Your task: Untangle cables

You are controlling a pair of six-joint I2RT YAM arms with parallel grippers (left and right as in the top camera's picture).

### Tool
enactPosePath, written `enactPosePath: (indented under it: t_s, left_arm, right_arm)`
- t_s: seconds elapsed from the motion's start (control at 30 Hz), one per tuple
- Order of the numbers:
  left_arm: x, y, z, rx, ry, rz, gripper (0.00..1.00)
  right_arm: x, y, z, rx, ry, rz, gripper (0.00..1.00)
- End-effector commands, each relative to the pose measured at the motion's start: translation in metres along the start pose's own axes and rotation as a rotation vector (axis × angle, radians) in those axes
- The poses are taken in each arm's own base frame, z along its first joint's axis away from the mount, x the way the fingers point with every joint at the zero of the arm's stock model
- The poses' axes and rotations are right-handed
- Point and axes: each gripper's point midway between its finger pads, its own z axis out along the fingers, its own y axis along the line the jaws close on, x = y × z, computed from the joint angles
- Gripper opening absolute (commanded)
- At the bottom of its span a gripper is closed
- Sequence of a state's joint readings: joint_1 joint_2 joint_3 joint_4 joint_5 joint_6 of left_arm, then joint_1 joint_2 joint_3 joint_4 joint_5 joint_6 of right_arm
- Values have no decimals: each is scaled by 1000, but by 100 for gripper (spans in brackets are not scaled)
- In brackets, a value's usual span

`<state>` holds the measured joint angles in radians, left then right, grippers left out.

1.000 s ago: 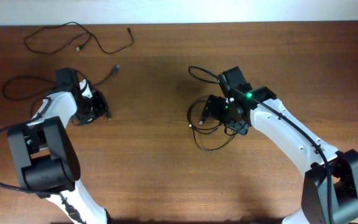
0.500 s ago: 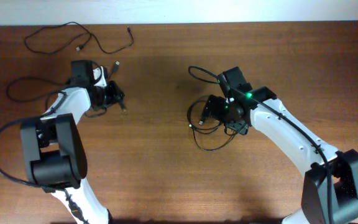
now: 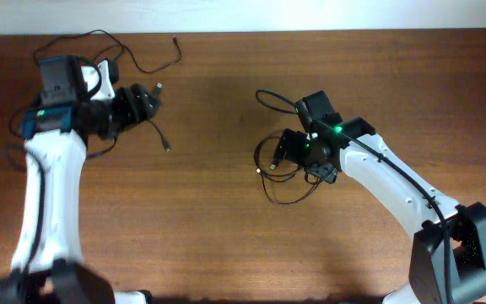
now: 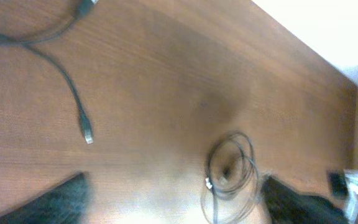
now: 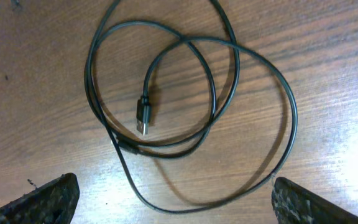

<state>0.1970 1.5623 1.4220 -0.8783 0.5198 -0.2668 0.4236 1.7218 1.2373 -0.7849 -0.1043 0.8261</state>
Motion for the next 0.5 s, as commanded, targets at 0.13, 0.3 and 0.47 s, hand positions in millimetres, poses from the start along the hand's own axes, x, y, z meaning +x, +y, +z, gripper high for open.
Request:
enactPosePath:
  t_s: [0.13, 0.3, 0.47]
  left_arm:
    - [95, -48, -9, 18, 286, 103, 99]
    - [115, -38, 0, -137, 325, 203, 99]
    - [112, -29, 1, -207, 309, 215, 99]
  right_arm:
    - [8, 12, 0, -71, 48, -103, 99]
    - [11, -13, -41, 16, -9, -174, 98]
    - [9, -53, -113, 81, -154, -133, 98]
